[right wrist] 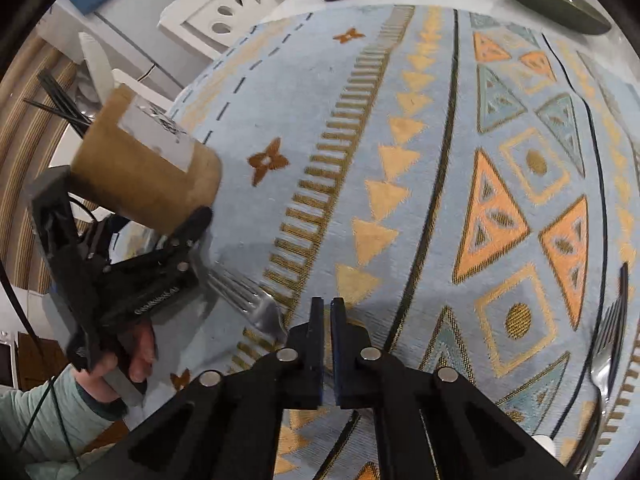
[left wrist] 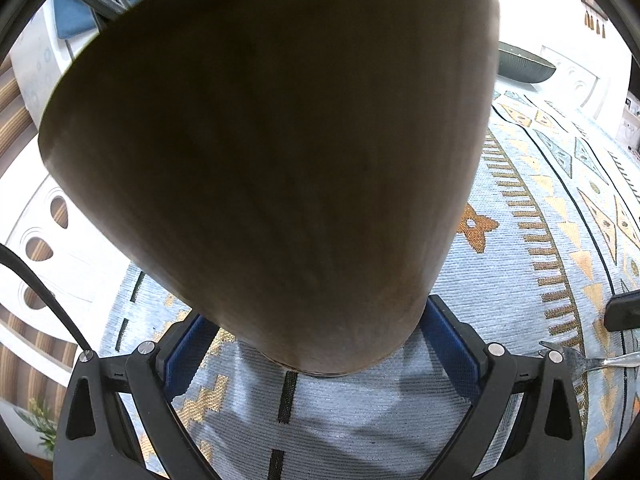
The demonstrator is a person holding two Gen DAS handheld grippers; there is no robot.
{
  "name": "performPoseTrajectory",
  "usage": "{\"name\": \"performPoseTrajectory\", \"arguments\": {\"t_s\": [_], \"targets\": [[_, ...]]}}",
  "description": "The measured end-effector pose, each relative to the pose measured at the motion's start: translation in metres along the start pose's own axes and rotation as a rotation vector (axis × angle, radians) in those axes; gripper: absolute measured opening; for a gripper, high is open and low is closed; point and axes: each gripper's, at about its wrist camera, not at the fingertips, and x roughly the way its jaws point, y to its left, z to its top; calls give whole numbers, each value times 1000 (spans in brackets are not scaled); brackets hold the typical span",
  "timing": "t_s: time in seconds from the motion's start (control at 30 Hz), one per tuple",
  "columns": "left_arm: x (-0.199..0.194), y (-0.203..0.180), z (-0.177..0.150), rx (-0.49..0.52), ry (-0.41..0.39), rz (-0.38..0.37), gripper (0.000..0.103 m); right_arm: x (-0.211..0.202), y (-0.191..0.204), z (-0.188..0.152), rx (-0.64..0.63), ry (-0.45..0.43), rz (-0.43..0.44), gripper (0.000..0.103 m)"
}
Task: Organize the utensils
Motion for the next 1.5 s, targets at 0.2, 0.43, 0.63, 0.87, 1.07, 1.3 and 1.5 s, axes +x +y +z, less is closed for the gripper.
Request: {"name": "performPoseTrajectory", "arguments": {"t_s": [0.2, 0.43, 0.63, 0.87, 1.07, 1.3, 1.5], "targets": [[0, 2, -1, -1, 0, -1, 101, 21, 43, -17, -236, 74, -139, 52], [1, 2, -2, -2, 1, -2, 101, 30, 88, -43, -340, 13, -329, 13], [2, 3, -1, -7, 5, -10, 101, 1, 48, -54, 21, 11, -178, 5], [1, 5, 0, -7, 6, -12, 100, -29, -23, -75, 381, -91, 40, 5], [1, 7, 1, -10, 8, -16, 100, -47, -18, -77, 411, -163, 161, 5], [0, 10, 3, -12, 10, -19, 100, -84, 4, -53, 351, -300, 216, 5], [0, 11, 4, -11, 9, -18, 100, -126, 29, 1, 256, -466, 233, 5]]}}
